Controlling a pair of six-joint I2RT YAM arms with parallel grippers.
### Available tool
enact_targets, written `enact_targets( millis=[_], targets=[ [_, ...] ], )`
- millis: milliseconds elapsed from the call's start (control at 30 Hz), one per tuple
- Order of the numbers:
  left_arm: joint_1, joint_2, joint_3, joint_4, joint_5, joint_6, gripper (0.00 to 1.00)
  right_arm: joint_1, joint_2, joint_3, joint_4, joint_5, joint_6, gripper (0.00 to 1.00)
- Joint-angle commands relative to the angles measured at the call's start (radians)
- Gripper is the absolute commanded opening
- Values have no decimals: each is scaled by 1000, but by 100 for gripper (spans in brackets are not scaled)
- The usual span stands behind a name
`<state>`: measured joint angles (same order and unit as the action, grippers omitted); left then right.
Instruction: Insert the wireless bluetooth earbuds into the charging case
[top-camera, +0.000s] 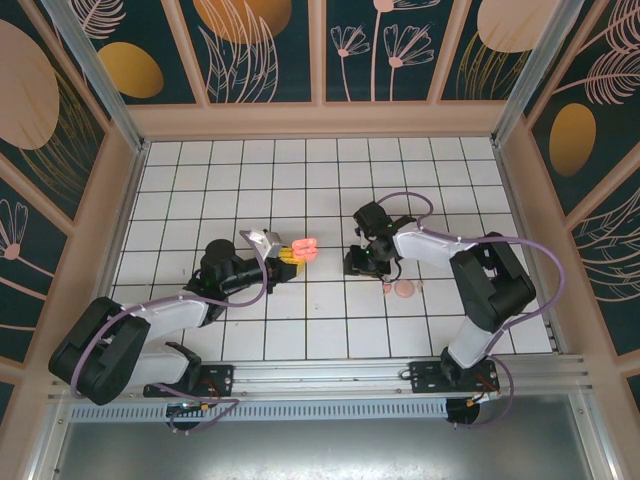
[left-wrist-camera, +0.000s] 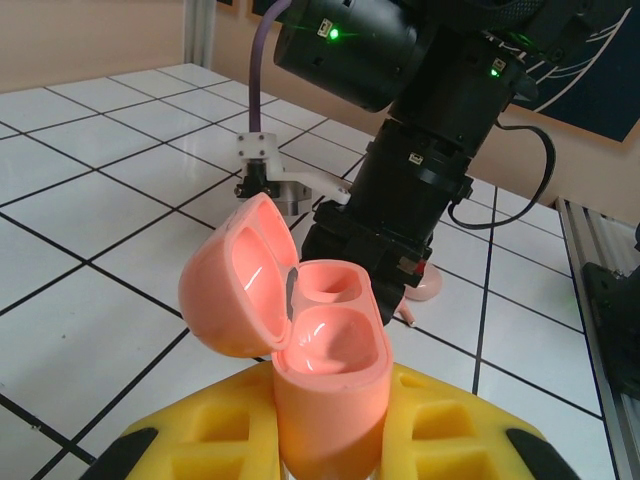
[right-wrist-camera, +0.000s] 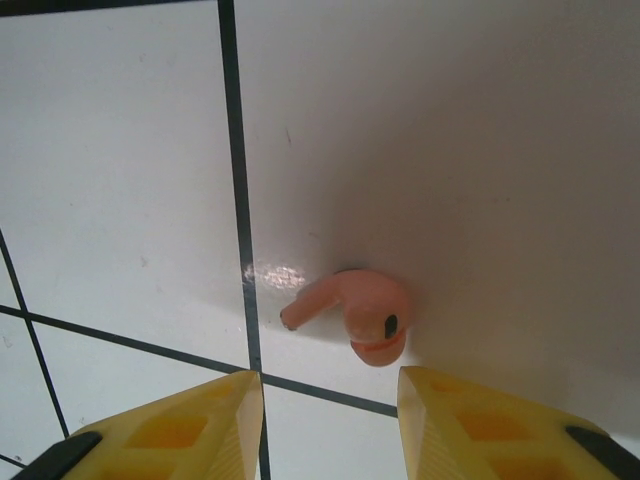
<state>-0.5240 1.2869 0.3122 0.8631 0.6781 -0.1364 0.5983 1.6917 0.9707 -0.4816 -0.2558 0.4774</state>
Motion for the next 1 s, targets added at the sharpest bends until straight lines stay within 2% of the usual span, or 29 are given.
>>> enact_targets(
  millis=[0,300,533,767,967],
  targets=[
    [-6,-20,2,11,10,4,16,3,24,10,30,14,-1,40],
    [-6,-69,-16,-19,-8,12,16,-3,47,58,60,65,-15,40],
    [-7,-105,-27,-39,-22,17,16,-6,42,74,84,49,-23,42],
    [-6,-117,-28,-43,-25,17,16,7,33,149,-81,167,-33,45],
    [-7,-113,-28,-41,-24,17,16,24,60,205,-158,194,-7,46]
  ],
)
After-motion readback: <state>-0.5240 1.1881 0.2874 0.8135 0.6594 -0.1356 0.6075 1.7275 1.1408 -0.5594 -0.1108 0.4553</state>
